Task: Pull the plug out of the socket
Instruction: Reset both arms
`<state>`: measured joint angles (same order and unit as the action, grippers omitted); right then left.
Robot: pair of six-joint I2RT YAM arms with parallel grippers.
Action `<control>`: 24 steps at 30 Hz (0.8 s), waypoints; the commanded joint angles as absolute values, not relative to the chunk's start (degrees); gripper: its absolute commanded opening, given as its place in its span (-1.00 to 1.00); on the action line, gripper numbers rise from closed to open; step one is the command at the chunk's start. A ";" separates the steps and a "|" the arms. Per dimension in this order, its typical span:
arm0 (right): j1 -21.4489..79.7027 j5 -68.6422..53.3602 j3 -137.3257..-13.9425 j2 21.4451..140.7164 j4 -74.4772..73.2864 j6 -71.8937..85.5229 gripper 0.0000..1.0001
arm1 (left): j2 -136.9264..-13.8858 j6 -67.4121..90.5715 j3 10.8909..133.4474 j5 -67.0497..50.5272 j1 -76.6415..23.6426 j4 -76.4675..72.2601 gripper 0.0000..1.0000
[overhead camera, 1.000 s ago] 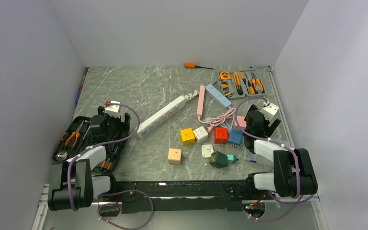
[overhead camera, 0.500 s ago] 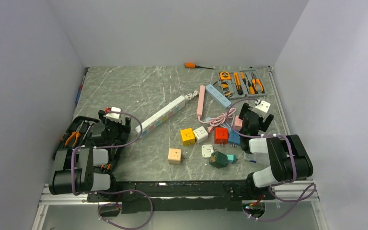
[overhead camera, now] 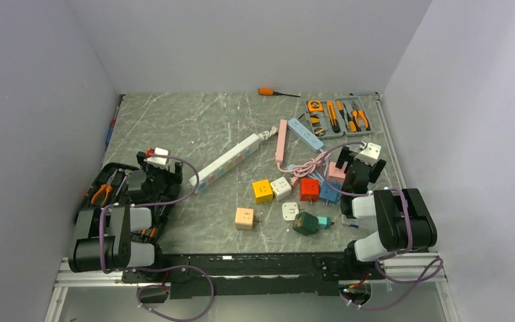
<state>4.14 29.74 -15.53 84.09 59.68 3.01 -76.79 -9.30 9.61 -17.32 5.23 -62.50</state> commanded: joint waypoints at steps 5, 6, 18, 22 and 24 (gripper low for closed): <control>1.64 22.55 -13.66 85.65 66.59 5.00 0.99 | -77.02 -8.38 11.33 -18.78 5.80 -63.74 0.99; 1.72 22.68 -13.63 84.73 64.96 5.49 1.00 | -77.00 -8.30 11.07 -18.68 5.80 -64.10 0.99; 1.83 22.81 -13.18 84.79 65.92 5.28 0.99 | -77.08 -8.24 11.33 -18.76 5.85 -63.79 0.99; 1.83 22.76 -13.12 84.93 66.36 5.12 1.00 | -77.17 -8.27 11.60 -18.72 5.81 -63.37 0.99; 1.77 22.80 -13.10 84.86 66.27 5.20 1.00 | -77.25 -8.31 11.64 -18.73 5.86 -63.27 0.99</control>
